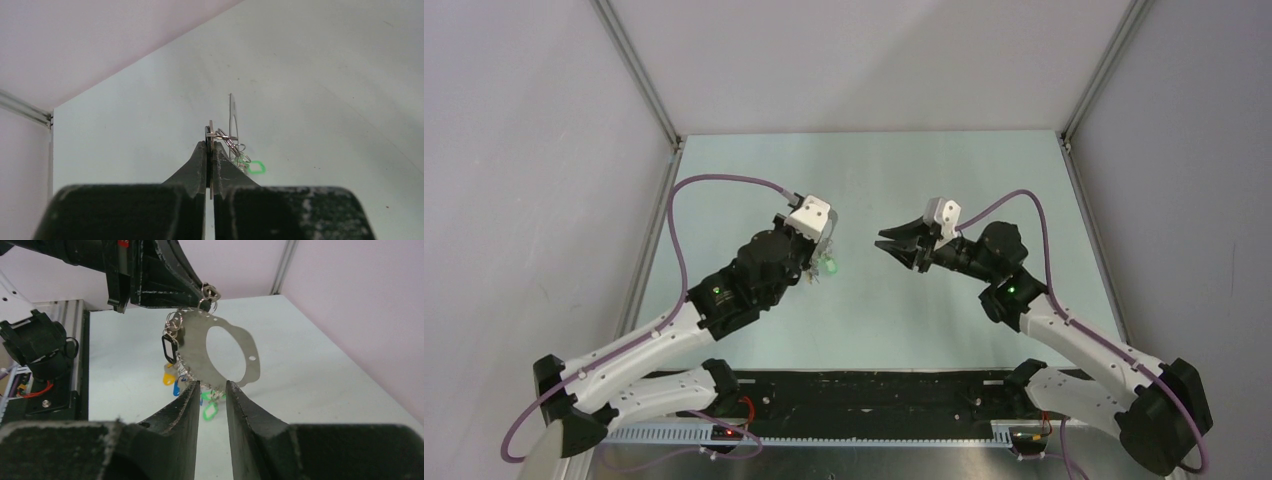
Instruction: Remove the keys from the keyring
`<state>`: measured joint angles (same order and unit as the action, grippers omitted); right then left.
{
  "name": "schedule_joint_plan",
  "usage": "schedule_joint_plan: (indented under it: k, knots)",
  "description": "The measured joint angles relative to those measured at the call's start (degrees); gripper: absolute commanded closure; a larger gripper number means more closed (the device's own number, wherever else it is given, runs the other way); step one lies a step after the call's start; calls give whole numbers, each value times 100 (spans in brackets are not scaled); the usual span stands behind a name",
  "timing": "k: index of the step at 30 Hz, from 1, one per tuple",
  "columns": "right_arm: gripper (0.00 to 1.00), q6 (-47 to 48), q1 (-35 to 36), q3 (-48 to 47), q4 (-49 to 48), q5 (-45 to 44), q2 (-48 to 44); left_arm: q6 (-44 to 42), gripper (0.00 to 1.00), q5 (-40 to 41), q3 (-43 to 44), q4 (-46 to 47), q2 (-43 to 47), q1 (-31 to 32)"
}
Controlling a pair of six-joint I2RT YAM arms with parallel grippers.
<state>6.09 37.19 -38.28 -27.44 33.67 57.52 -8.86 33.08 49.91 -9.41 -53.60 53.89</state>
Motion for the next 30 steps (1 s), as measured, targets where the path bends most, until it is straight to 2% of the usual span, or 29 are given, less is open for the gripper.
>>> schedule_joint_plan:
  k: [5, 13, 17, 30]
  knots:
    - [76, 92, 326, 0, -33, 28, 39, 50, 100, -98, 0, 26, 17, 15]
    - [81, 1104, 1467, 0, 125, -240, 168, -33, 100, -955, -48, -37, 350, 35]
    - [84, 1414, 1615, 0, 70, -448, 262, -52, 100, -1281, -48, -39, 358, 46]
    - [83, 1696, 1784, 0, -881, -1451, 866, -39, 100, -1921, -48, -63, 227, 111]
